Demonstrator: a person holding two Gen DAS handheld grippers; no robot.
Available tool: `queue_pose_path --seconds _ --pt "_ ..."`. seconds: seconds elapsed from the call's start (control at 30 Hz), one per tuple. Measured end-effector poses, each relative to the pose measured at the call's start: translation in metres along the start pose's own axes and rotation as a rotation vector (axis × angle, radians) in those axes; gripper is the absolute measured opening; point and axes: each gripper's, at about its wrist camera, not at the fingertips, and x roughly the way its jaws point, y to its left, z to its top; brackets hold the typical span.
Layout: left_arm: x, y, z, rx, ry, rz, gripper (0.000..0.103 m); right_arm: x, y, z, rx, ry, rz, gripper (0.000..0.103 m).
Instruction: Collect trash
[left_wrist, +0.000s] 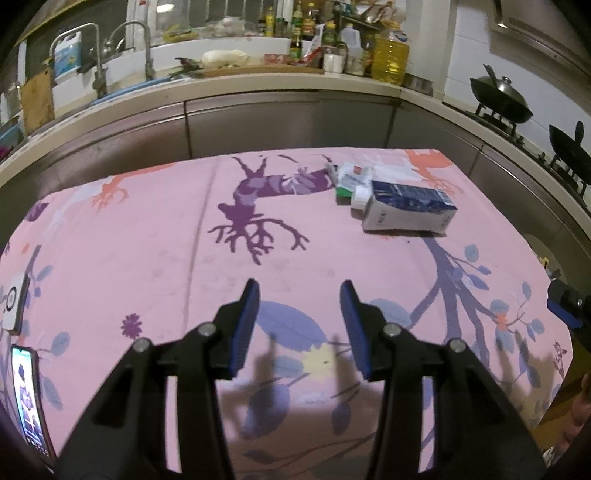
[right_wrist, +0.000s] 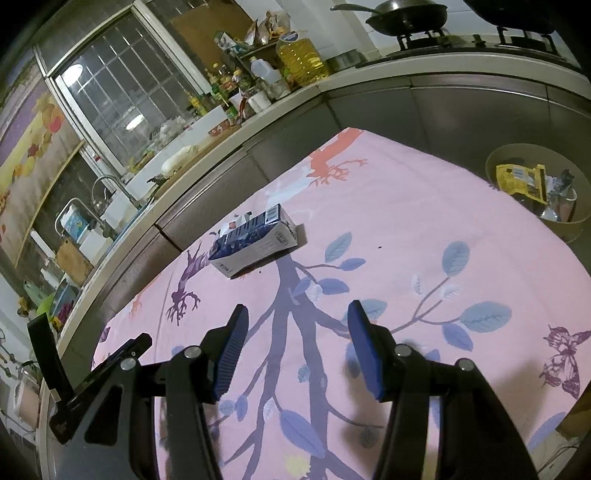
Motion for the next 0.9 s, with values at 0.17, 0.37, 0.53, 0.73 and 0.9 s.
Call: queue_pose_path --seconds 0.17,0.37,0.53,0.73,0.9 --pt "0.004 0.004 0.001 -0.009 0.006 0.006 0.043 0.008 0.003 0.001 -0.003 0.015 0.004 0.054" --pt "0.008 0.005 0.001 -0.009 0.015 0.006 0.043 0.013 0.004 0.001 -0.001 0.026 0.004 0.054" --pt "0.009 0.004 0.000 -0.010 0.017 0.005 0.043 0.014 0.003 0.000 0.004 0.031 0.002 0.054" --pt "0.009 0.004 0.000 -0.010 0.017 0.006 0.043 0.015 0.003 -0.001 0.003 0.034 0.005 0.054" --pt "0.009 0.004 0.000 -0.010 0.012 0.009 0.043 0.014 0.003 -0.001 0.002 0.031 0.005 0.054"
